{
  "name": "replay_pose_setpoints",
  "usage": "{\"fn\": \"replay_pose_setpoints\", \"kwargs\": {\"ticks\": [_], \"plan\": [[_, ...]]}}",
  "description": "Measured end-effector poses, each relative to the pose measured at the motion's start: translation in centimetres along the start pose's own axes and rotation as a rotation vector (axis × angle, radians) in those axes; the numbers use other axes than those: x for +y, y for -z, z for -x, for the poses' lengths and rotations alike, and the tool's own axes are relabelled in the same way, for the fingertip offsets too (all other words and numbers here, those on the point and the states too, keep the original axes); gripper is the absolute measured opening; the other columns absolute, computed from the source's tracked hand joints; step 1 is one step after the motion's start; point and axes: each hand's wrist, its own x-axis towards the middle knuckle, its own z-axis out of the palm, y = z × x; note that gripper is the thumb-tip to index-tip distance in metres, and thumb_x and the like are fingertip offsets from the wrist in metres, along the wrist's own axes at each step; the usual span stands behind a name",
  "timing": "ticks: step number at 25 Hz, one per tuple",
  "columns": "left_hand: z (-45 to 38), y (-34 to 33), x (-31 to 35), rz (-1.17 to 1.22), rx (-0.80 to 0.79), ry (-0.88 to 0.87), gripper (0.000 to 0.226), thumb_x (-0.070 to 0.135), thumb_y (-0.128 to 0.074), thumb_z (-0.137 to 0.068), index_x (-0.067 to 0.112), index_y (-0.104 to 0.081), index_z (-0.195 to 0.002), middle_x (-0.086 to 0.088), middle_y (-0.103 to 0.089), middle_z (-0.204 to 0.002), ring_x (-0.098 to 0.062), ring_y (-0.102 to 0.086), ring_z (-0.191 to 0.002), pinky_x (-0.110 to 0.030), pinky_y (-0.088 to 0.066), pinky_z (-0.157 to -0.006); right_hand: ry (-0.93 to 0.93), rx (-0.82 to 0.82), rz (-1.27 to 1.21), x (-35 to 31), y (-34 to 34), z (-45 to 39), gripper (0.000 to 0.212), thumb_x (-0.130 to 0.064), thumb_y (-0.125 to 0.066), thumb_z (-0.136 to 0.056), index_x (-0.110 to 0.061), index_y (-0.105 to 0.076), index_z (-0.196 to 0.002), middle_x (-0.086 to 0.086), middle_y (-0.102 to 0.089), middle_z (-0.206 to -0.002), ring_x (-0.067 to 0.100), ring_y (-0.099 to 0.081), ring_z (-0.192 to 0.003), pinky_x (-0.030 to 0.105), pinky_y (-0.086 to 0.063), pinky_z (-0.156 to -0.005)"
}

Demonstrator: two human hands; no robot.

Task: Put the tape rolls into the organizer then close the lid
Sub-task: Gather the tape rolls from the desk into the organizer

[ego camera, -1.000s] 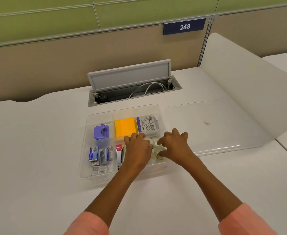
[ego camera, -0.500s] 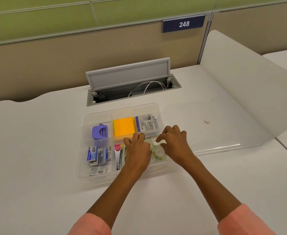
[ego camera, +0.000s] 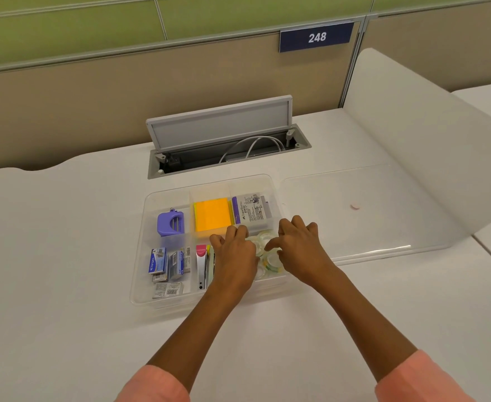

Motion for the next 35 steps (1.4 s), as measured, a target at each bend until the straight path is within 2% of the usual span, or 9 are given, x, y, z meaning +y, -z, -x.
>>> {"fn": "replay_pose_setpoints", "kwargs": {"ticks": [3, 7, 10, 12, 15, 18, 24, 31, 35], "plan": [[0.0, -0.2, 0.0, -0.003, 0.011, 0.001, 0.035, 0.031, -0.055, -0.090, 0.015, -0.058, -0.121, -0.003, -0.043, -0.137, -0.021, -0.030, -0.126, -0.036, -0.026, -0.102, -0.009, -0.008, 0.001, -0.1, -0.2, 0.1, 0.029, 0.002, -0.083, -0.053, -0.021, -0.075, -0.069, 0.007, -0.057, -0.073, 0.031, -0.052, -0.075, 0.042, -0.036, -0.060], [0.1, -0.4, -0.1, 0.009, 0.016, -0.001, 0.035, 0.030, -0.055, -0.090, 0.014, -0.058, -0.121, -0.003, -0.041, -0.140, -0.021, -0.028, -0.128, -0.034, -0.026, -0.103, -0.021, 0.026, 0.005, -0.2, -0.4, 0.0, 0.037, 0.002, -0.083, -0.053, -0.014, -0.074, -0.085, 0.012, -0.060, -0.075, 0.034, -0.053, -0.074, 0.045, -0.041, -0.059], [0.1, -0.3, 0.0, 0.001, 0.019, -0.007, 0.035, 0.030, -0.055, -0.090, 0.014, -0.059, -0.120, -0.003, -0.041, -0.141, -0.022, -0.028, -0.129, -0.035, -0.026, -0.103, 0.004, 0.002, 0.031, -0.4, 0.0, 0.1, 0.034, 0.002, -0.076, -0.064, -0.015, -0.074, -0.092, 0.015, -0.059, -0.086, 0.035, -0.051, -0.085, 0.047, -0.039, -0.069], [0.0, -0.3, 0.0, -0.020, 0.019, -0.007, 0.035, 0.029, -0.057, -0.089, 0.014, -0.058, -0.121, -0.004, -0.041, -0.141, -0.023, -0.029, -0.128, -0.038, -0.026, -0.102, 0.005, -0.013, 0.031, -0.4, 0.1, 0.3, 0.030, 0.003, -0.075, -0.065, -0.016, -0.074, -0.088, 0.014, -0.059, -0.089, 0.035, -0.050, -0.089, 0.048, -0.038, -0.072], [0.1, -0.2, 0.1, -0.020, 0.017, 0.015, 0.039, 0.030, -0.059, -0.088, 0.014, -0.056, -0.123, -0.004, -0.040, -0.142, -0.023, -0.029, -0.129, -0.039, -0.025, -0.103, -0.020, 0.006, 0.040, -0.3, -0.3, 0.4, 0.031, 0.006, -0.081, -0.054, -0.015, -0.075, -0.076, 0.011, -0.059, -0.077, 0.033, -0.052, -0.077, 0.042, -0.033, -0.059], [0.2, -0.2, 0.0, -0.007, 0.023, 0.013, 0.037, 0.029, -0.059, -0.088, 0.014, -0.057, -0.122, -0.004, -0.040, -0.142, -0.023, -0.029, -0.128, -0.038, -0.025, -0.102, -0.014, 0.041, 0.030, -0.2, -0.6, 0.4, 0.036, 0.005, -0.084, -0.047, -0.016, -0.074, -0.074, 0.009, -0.058, -0.070, 0.031, -0.053, -0.069, 0.037, -0.028, -0.057], [0.5, 0.1, -0.2, -0.023, 0.015, -0.022, 0.034, 0.024, -0.059, -0.088, 0.015, -0.058, -0.121, -0.005, -0.038, -0.144, -0.024, -0.028, -0.129, -0.039, -0.026, -0.102, 0.006, 0.045, 0.014, -0.2, -0.5, 0.7, 0.036, 0.002, -0.089, -0.041, -0.021, -0.076, -0.065, 0.005, -0.058, -0.065, 0.028, -0.055, -0.065, 0.036, -0.036, -0.052], [0.2, 0.0, -0.1, -0.082, -0.051, -0.061, 0.060, 0.021, -0.066, -0.083, 0.021, -0.038, -0.136, -0.009, -0.031, -0.147, -0.027, -0.024, -0.134, -0.043, -0.027, -0.104, -0.001, 0.059, -0.090, 0.2, -0.8, 0.8, 0.030, 0.003, -0.081, -0.058, -0.021, -0.076, -0.075, 0.008, -0.058, -0.071, 0.030, -0.052, -0.072, 0.036, -0.031, -0.058], [-0.1, 0.0, 0.2, -0.120, -0.088, -0.065, 0.069, 0.024, -0.067, -0.083, 0.022, -0.029, -0.140, -0.011, -0.029, -0.147, -0.028, -0.023, -0.134, -0.044, -0.027, -0.105, 0.014, 0.066, -0.106, 0.4, -1.1, 0.7, 0.029, 0.003, -0.083, -0.055, -0.020, -0.076, -0.071, 0.008, -0.059, -0.070, 0.030, -0.052, -0.071, 0.034, -0.032, -0.056]]}}
